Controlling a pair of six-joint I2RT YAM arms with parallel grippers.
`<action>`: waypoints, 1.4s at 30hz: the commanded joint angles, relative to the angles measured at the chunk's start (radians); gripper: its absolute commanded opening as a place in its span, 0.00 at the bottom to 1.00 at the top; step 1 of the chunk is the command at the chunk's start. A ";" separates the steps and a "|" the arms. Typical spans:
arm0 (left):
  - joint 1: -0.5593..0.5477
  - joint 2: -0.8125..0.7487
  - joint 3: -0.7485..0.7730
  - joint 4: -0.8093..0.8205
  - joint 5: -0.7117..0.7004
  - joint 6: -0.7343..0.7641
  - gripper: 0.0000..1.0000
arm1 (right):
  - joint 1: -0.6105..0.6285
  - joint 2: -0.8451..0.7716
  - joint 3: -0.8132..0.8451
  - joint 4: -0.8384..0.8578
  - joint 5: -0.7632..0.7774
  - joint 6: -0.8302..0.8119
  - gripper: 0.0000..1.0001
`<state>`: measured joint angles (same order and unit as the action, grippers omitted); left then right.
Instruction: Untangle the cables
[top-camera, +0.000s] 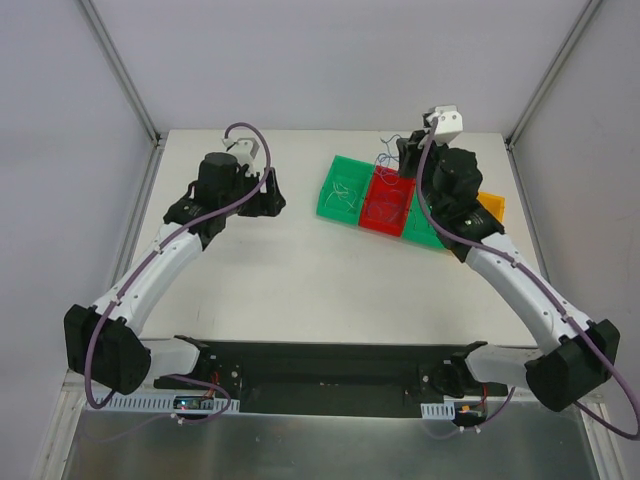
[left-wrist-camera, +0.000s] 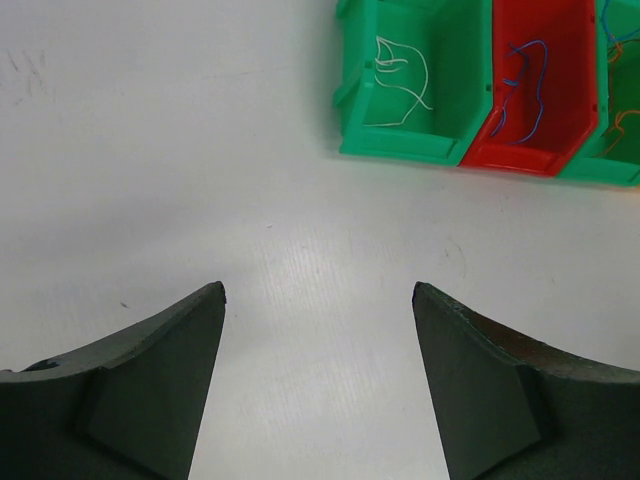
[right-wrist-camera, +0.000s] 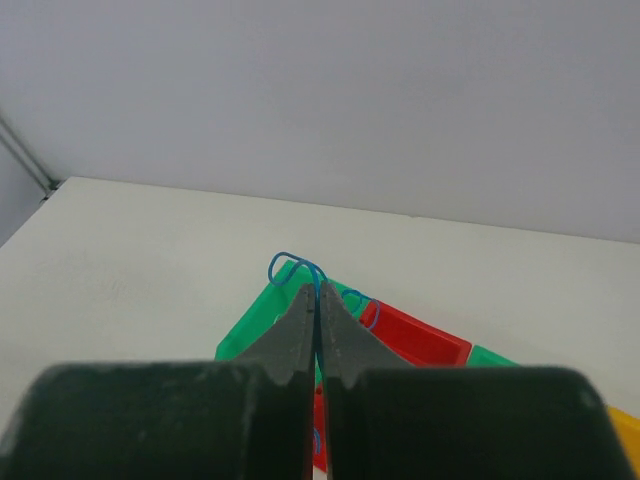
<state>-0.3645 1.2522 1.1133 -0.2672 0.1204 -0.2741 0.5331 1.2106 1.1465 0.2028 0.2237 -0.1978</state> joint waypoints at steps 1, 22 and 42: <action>0.012 0.030 0.003 0.023 0.015 -0.004 0.75 | -0.050 0.070 0.027 0.067 0.000 -0.012 0.00; 0.027 0.062 0.011 0.023 0.091 -0.036 0.75 | -0.127 0.564 0.094 -0.019 0.095 0.066 0.01; 0.027 0.000 -0.001 0.045 0.116 -0.039 0.76 | -0.059 0.100 -0.068 -0.236 0.184 0.079 0.75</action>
<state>-0.3450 1.3056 1.1133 -0.2661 0.2028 -0.3000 0.4370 1.5211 1.1526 0.0090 0.3401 -0.1452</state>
